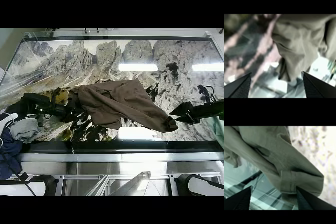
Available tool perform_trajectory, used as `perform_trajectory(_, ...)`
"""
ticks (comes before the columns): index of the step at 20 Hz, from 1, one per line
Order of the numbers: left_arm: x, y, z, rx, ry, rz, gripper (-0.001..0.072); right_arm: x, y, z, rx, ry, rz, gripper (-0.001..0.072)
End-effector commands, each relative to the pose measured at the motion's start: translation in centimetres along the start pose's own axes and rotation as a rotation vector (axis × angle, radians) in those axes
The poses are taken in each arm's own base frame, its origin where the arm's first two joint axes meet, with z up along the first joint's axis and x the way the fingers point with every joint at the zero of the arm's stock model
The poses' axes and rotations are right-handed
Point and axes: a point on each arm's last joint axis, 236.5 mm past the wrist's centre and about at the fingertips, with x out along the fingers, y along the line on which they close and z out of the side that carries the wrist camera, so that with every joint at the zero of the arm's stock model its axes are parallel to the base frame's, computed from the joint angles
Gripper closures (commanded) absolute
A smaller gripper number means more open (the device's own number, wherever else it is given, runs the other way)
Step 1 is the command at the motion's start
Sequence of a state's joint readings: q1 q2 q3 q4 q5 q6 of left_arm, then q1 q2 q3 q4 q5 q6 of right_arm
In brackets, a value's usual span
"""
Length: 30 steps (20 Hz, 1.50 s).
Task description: Fold the shirts.
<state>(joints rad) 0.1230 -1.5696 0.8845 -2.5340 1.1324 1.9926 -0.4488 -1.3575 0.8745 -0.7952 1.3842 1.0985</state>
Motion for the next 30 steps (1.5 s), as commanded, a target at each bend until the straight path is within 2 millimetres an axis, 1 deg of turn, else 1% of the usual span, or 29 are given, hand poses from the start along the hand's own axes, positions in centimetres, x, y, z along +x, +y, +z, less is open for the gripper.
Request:
perform_trajectory(1, 0.5, 0.1, 1.7, -0.004, -0.048, -0.013, 0.0106, 0.0, 0.7, 0.3, 0.001, -0.015, 0.03, 0.0106)
perform_trajectory(2, 1.6, -0.4, 1.7, 0.017, -0.021, -0.012, 0.0325, -0.1, 1.0, 0.5, 0.003, -0.02, 0.041, 0.0106)
perform_trajectory(3, 2.7, -1.1, 1.6, 0.043, 0.008, -0.011, 0.0495, -0.1, 1.3, 0.5, 0.005, -0.021, 0.051, 0.0106)
perform_trajectory(4, 3.7, -1.7, 1.4, 0.066, 0.039, -0.013, 0.0523, -0.1, 1.4, 0.6, 0.006, -0.024, 0.057, 0.0106)
perform_trajectory(5, 4.6, -2.2, 0.9, 0.083, 0.07, -0.015, 0.0523, -0.1, 1.5, 0.6, 0.007, -0.025, 0.06, 0.0106)
perform_trajectory(6, 5.2, -2.4, 0.6, 0.088, 0.091, -0.015, 0.0498, -0.1, 1.5, 0.6, 0.007, -0.025, 0.061, 0.0106)
perform_trajectory(7, 5.8, -2.2, 0.3, 0.084, 0.105, -0.011, 0.0338, -0.1, 1.5, 0.5, 0.006, -0.02, 0.063, 0.0106)
perform_trajectory(8, 6.2, -2.2, 0.0, 0.074, 0.114, -0.015, 0.0155, -0.1, 1.6, 0.5, 0.006, -0.019, 0.064, 0.0106)
perform_trajectory(9, 6.6, -2.1, -0.2, 0.064, 0.124, -0.017, 0.0054, -0.1, 1.6, 0.4, 0.006, -0.018, 0.064, 0.0106)
perform_trajectory(10, 6.8, -2.2, -0.2, 0.057, 0.126, -0.02, 0.0051, -0.1, 1.6, 0.4, 0.006, -0.018, 0.064, 0.0106)
perform_trajectory(13, 7.4, -3.6, 0.2, 0.04, 0.098, -0.059, 0.0055, -0.1, 1.6, 0.4, 0.006, -0.014, 0.066, 0.0106)
perform_trajectory(14, 7.7, -3.9, 0.2, 0.043, 0.093, -0.059, 0.0148, -0.1, 1.7, 0.2, 0.006, -0.009, 0.069, 0.0106)
perform_trajectory(15, 8.2, -4.0, 0.1, 0.055, 0.089, -0.049, 0.0304, -0.1, 1.8, 0.0, 0.006, 0.002, 0.074, 0.0106)
perform_trajectory(16, 8.6, -4.2, 0.0, 0.058, 0.088, -0.041, 0.0377, -0.1, 1.9, -0.2, 0.005, 0.008, 0.078, 0.0106)
perform_trajectory(17, 8.9, -4.4, -0.2, 0.064, 0.089, -0.036, 0.0377, -0.1, 1.9, -0.2, 0.005, 0.009, 0.078, 0.0106)
perform_trajectory(18, 9.1, -4.5, -0.4, 0.07, 0.095, -0.033, 0.0402, -0.1, 1.8, -0.2, 0.005, 0.01, 0.075, 0.0107)
perform_trajectory(19, 9.2, -4.5, -0.6, 0.073, 0.1, -0.033, 0.0703, 0.0, 1.5, -0.4, 0.007, 0.016, 0.063, 0.0106)
perform_trajectory(20, 9.1, -4.6, -0.7, 0.073, 0.106, -0.038, 0.0684, 0.0, 1.0, -0.5, 0.003, 0.023, 0.038, 0.0106)
perform_trajectory(21, 8.8, -4.5, -0.8, 0.068, 0.113, -0.044, 0.0684, 0.0, -0.2, -0.7, -0.005, 0.031, -0.013, 0.0106)
perform_trajectory(22, 8.5, -4.5, -0.9, 0.061, 0.124, -0.053, 0.0684, -0.1, -1.8, -0.7, -0.012, 0.032, -0.08, 0.0106)
perform_trajectory(24, 7.7, -4.5, -1.2, 0.046, 0.15, -0.075, 0.0684, -0.5, -4.9, -0.1, -0.03, 0.007, -0.213, 0.0106)
perform_trajectory(25, 7.3, -4.5, -1.5, 0.04, 0.165, -0.087, 0.0684, -0.7, -5.7, 0.5, -0.029, -0.015, -0.246, 0.0106)
perform_trajectory(26, 7.0, -4.6, -1.7, 0.042, 0.179, -0.098, 0.0684, -0.5, -5.8, 0.7, -0.027, -0.025, -0.244, 0.0104)
perform_trajectory(27, 6.8, -4.7, -2.1, 0.041, 0.199, -0.108, 0.0684, -0.1, -5.5, 0.5, -0.019, -0.01, -0.223, 0.0104)
perform_trajectory(28, 6.6, -4.8, -2.4, 0.039, 0.212, -0.117, 0.0684, 0.6, -5.2, 0.0, -0.013, 0.024, -0.203, 0.0104)
perform_trajectory(30, 6.4, -4.8, -2.4, 0.04, 0.216, -0.122, 0.0684, 2.5, -3.7, -1.3, -0.01, 0.105, -0.137, 0.0104)
